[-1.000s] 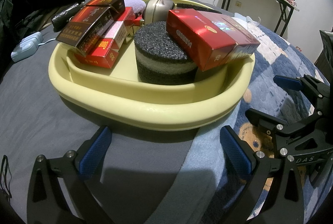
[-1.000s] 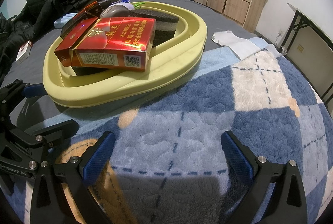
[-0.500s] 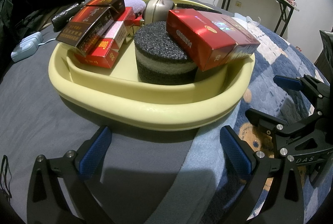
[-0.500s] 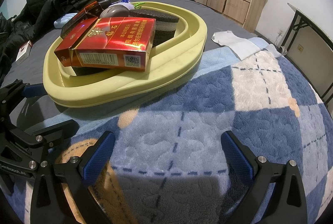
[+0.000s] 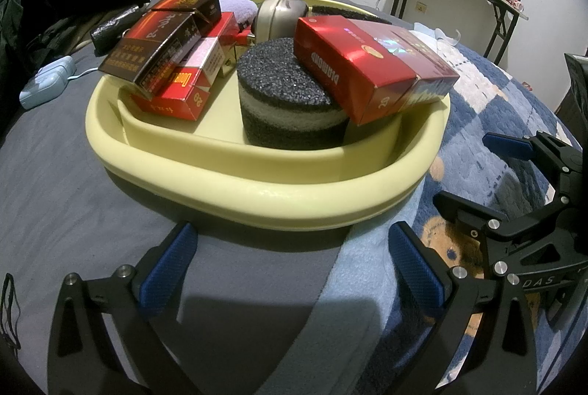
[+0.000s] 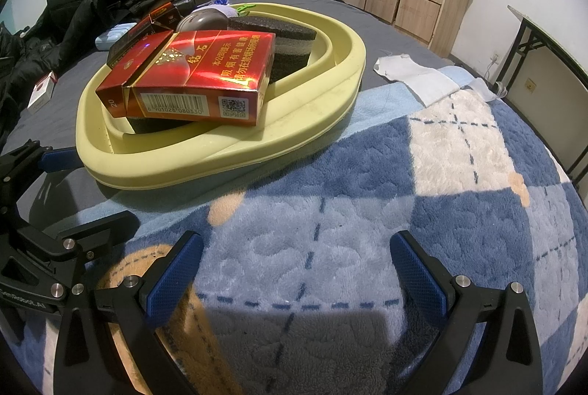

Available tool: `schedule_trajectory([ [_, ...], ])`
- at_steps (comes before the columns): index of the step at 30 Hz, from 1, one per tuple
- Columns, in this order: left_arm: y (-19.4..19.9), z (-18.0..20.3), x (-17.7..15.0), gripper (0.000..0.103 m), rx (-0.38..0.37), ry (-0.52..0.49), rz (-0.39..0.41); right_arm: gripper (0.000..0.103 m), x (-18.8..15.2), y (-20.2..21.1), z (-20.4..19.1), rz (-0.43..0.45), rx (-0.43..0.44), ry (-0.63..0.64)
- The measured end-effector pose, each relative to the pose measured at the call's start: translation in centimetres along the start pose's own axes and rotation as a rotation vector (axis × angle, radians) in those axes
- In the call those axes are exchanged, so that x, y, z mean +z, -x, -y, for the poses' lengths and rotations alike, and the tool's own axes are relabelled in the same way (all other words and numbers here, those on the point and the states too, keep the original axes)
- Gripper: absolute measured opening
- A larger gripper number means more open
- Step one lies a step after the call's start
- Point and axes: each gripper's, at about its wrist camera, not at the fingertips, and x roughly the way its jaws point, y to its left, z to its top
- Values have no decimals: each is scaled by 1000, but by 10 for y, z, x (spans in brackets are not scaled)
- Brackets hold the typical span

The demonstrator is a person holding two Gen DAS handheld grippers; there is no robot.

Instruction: Organize rigid objects

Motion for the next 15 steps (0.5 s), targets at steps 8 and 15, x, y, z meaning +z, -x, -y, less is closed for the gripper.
schedule_trajectory([
  [8, 0, 0, -1, 103, 0, -1, 0, 103, 0, 0, 1, -1, 0, 0],
  [15, 0, -1, -1, 103, 0, 0, 0, 103, 0, 0, -1, 0, 1, 0],
])
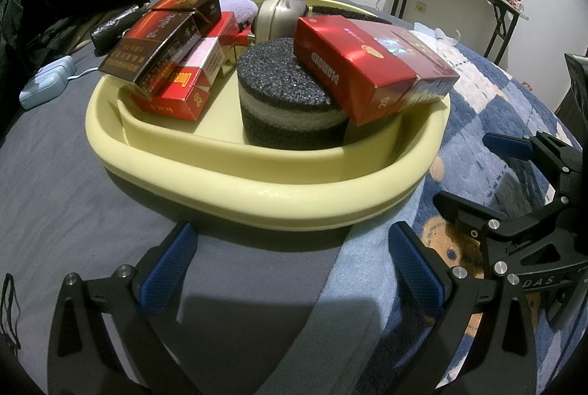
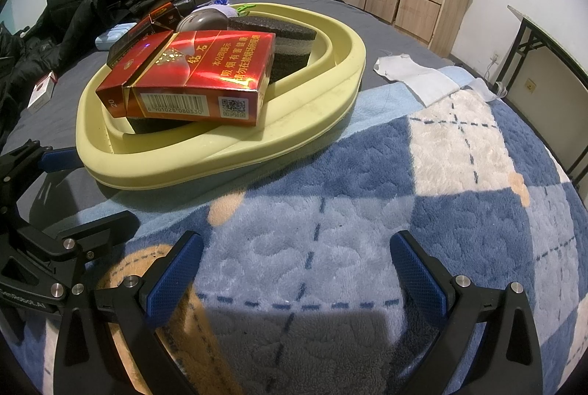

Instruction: Organize rigid objects

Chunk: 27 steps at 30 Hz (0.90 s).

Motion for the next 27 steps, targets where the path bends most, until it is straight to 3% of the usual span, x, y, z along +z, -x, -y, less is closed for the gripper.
schedule_trajectory([
  [27, 0, 0, 1, 103, 0, 0, 0, 103, 0, 0, 1, 0, 1, 1],
])
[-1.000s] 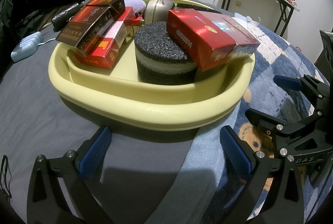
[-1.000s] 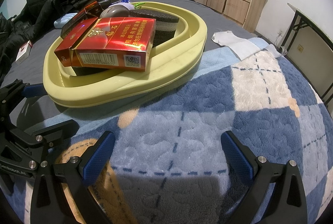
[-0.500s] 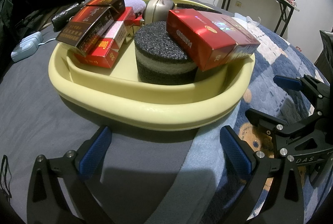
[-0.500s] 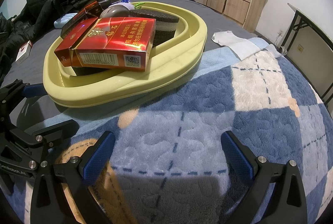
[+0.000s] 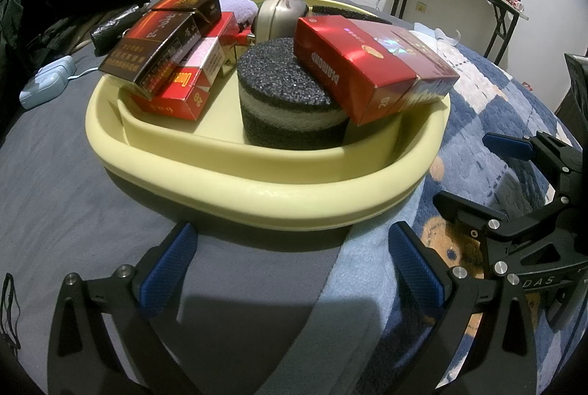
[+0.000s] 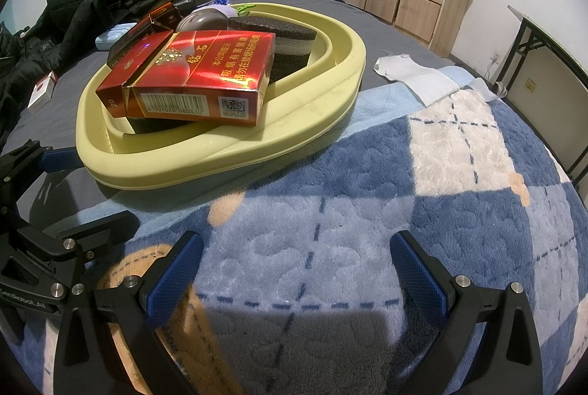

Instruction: Organize rigid objects

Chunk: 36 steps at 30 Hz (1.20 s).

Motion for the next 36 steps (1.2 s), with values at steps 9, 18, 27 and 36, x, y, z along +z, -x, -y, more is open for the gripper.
schedule_trajectory([
  [9, 0, 0, 0, 103, 0, 0, 0, 103, 0, 0, 0, 0, 0, 0],
  [18, 0, 0, -1, 103, 0, 0, 0, 103, 0, 0, 0, 0, 0, 0],
  [27, 0, 0, -1, 103, 0, 0, 0, 103, 0, 0, -1, 0, 0, 0],
  [36, 0, 0, -1, 103, 0, 0, 0, 103, 0, 0, 0, 0, 0, 1],
])
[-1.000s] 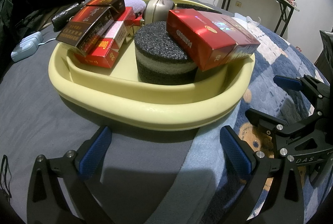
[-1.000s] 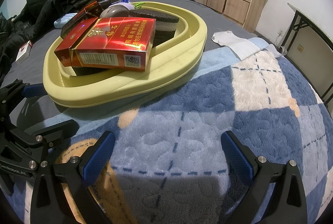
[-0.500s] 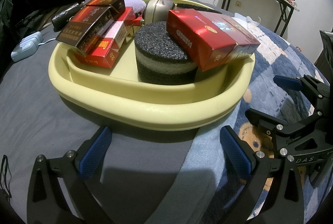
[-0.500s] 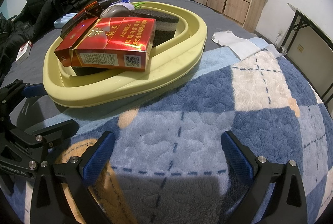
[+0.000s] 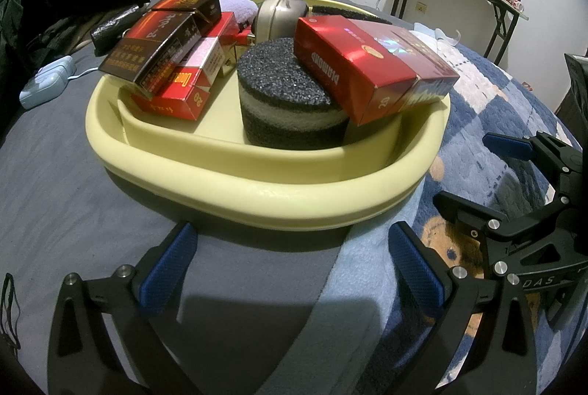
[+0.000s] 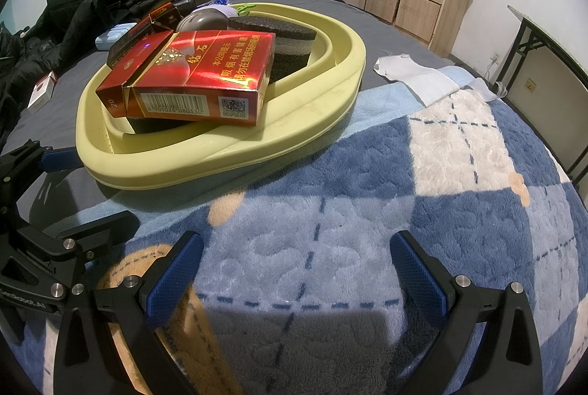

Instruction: Organize rigid objects

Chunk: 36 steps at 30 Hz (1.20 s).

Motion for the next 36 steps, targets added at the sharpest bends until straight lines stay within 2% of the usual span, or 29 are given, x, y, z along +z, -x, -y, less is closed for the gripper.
schedule_trajectory([
  [36, 0, 0, 0, 103, 0, 0, 0, 103, 0, 0, 0, 0, 1, 1],
])
